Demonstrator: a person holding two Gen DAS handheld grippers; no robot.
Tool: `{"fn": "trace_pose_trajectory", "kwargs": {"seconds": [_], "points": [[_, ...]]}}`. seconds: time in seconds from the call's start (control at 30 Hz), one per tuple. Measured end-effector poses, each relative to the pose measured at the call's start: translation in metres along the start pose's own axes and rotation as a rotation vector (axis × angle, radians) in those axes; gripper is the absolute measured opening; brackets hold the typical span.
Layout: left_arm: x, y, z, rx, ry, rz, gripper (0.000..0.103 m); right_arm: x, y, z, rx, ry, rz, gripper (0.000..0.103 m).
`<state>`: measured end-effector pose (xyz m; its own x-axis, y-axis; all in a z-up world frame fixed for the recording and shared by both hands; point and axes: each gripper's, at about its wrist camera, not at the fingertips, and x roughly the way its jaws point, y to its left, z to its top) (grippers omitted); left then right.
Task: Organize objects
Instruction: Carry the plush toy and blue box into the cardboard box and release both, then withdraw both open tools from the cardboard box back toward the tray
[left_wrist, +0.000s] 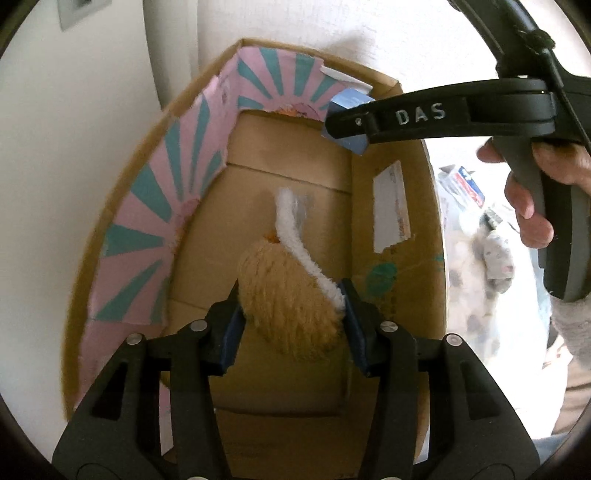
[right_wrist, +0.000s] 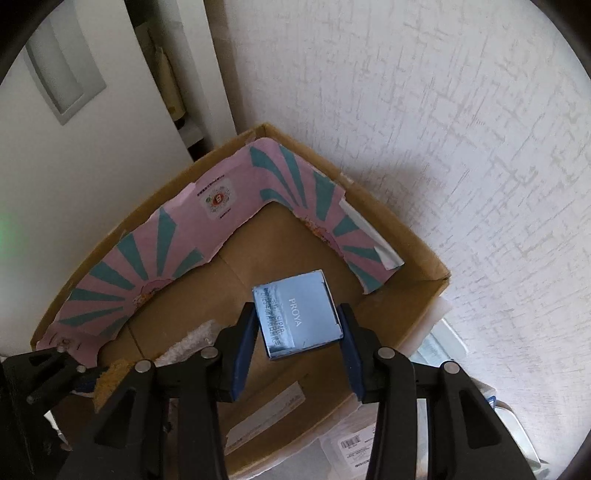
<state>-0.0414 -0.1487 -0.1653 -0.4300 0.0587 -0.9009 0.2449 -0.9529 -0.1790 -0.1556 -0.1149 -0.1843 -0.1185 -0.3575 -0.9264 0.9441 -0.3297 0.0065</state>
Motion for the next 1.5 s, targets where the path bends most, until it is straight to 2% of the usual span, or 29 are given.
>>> {"fn": "trace_pose_trajectory", "kwargs": {"seconds": [0.03,0.07,0.1,0.17,0.2,0.27,0.4,0.93,1.33,1.5], "points": [[-0.006,0.002,0.001,0.006,-0.004,0.016,0.061,0.0,0.001,0.0,0.0,0.009,-0.004,0.041],[-0.008,0.002,0.002,0.011,-0.004,0.027,0.097,0.001,0.002,0.0,0.001,0.02,-0.004,0.05],[-0.009,0.003,0.002,0.016,-0.004,0.032,0.101,0.001,0.003,-0.001,0.003,0.032,-0.005,0.058],[-0.013,0.003,0.003,0.028,-0.012,0.034,0.103,-0.002,0.007,-0.002,0.002,0.017,0.029,0.095],[-0.014,0.002,0.004,0.035,-0.014,0.041,0.103,-0.004,0.011,-0.003,0.002,0.005,0.042,0.101],[-0.013,0.002,0.006,0.051,-0.012,0.055,0.103,-0.005,0.019,0.004,-0.004,-0.017,0.044,0.103],[-0.015,0.004,0.007,0.049,-0.016,0.038,0.103,-0.002,0.012,0.022,-0.006,-0.02,0.04,0.103],[-0.031,0.011,0.01,0.056,-0.05,0.016,0.103,-0.027,0.025,0.025,0.038,-0.031,0.05,0.103],[-0.065,0.004,0.027,0.136,-0.137,-0.018,0.103,-0.084,0.015,0.027,0.096,-0.102,0.027,0.103],[-0.083,-0.004,0.038,0.19,-0.192,-0.032,0.103,-0.128,0.004,0.012,0.158,-0.156,-0.031,0.103]]}}
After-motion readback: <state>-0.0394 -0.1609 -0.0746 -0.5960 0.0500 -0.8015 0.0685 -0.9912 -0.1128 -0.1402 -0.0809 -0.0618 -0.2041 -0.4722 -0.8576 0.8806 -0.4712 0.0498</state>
